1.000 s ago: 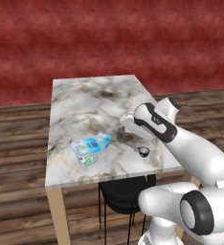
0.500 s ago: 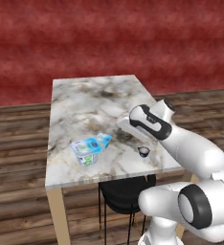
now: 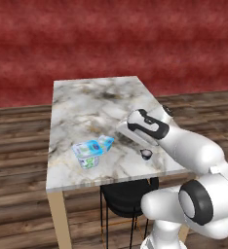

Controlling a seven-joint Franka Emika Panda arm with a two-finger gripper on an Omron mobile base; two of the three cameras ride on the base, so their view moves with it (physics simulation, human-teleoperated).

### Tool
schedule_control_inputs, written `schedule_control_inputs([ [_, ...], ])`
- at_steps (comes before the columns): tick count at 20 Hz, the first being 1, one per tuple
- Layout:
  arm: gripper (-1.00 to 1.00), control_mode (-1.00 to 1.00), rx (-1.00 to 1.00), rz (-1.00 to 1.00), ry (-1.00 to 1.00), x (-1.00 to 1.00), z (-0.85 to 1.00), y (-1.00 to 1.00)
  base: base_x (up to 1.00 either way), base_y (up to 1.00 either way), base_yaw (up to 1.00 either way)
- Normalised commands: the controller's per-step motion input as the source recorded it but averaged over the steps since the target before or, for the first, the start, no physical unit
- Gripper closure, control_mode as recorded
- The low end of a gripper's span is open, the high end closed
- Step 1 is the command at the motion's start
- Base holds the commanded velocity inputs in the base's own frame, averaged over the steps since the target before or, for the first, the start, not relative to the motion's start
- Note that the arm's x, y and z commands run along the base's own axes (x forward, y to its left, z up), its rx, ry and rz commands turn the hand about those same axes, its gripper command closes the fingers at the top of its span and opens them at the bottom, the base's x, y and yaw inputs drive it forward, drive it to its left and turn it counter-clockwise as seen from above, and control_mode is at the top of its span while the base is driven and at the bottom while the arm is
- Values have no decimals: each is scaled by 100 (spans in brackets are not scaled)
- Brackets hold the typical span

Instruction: Stack the yogurt containers by placing the smaller containers on top of the larger containers.

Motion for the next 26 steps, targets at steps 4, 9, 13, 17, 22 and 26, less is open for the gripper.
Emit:
schedule_control_inputs([
  [4,-100,-100,0,0,0,12,-18,0,0,0,0],
  [9,-100,-100,0,0,0,14,-15,2,0,0,0],
  [13,-100,-100,0,-1,0,15,-16,8,0,0,0],
  [17,-100,-100,0,-2,0,19,-15,9,0,0,0],
  [22,-100,-100,0,-2,0,20,-13,7,0,0,0],
  [26,-100,-100,0,-3,0,19,-13,2,0,0,0],
])
